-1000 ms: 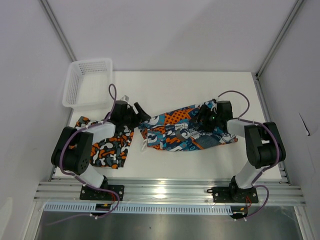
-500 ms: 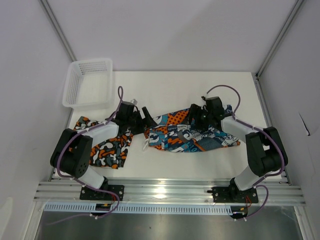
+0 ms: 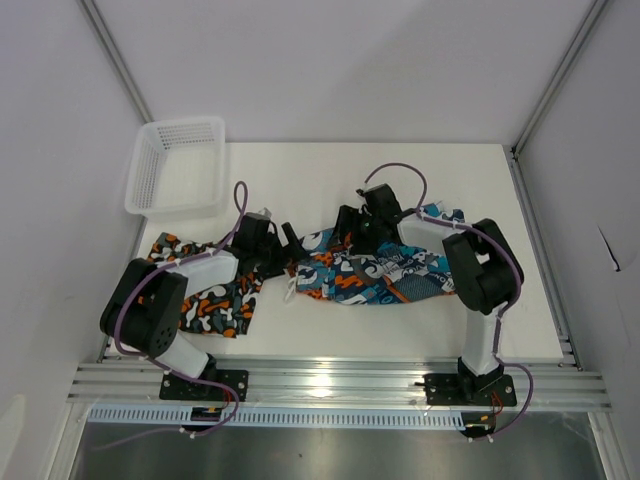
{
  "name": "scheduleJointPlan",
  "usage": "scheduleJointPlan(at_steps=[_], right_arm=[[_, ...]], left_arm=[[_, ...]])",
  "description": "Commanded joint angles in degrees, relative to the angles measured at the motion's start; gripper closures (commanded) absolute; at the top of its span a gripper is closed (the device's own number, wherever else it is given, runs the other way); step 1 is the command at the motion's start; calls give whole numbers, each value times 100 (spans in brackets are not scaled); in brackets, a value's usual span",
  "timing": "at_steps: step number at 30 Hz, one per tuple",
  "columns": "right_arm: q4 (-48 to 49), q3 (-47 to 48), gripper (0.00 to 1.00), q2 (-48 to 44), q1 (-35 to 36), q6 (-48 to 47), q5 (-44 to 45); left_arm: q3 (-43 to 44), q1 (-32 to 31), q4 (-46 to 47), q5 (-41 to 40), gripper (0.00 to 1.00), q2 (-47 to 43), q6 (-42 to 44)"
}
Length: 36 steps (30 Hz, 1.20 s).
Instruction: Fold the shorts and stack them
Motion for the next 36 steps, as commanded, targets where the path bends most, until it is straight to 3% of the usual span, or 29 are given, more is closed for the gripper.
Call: scheduleJointPlan(at_steps=[1, 8, 10, 16, 22, 26, 30, 36], right_arm=[[-325, 554, 17, 479, 170, -29, -8], [-554, 907, 28, 938, 372, -108, -289], [-598, 907, 28, 903, 434, -126, -272], [-545, 653, 26, 499, 277, -38, -158], [-581, 38, 21, -186, -215, -187, 115], [-388, -524, 18, -792, -479, -302, 141], [-247, -1008, 15, -1608, -839, -293, 107], [-45, -1570, 15, -2041, -1884, -354, -561]], left_arm=[[47, -24, -9, -388, 1, 133, 126], [73, -226, 466, -458, 1, 493, 126], [30, -253, 562, -511, 7, 573, 143], [-120, -262, 730, -713, 40, 591, 143], [152, -262, 54, -924, 49, 616, 398], [407, -270, -289, -942, 85, 678, 495], [617, -305, -526, -985, 85, 775, 556], [899, -376, -817, -1056, 84, 810, 741]])
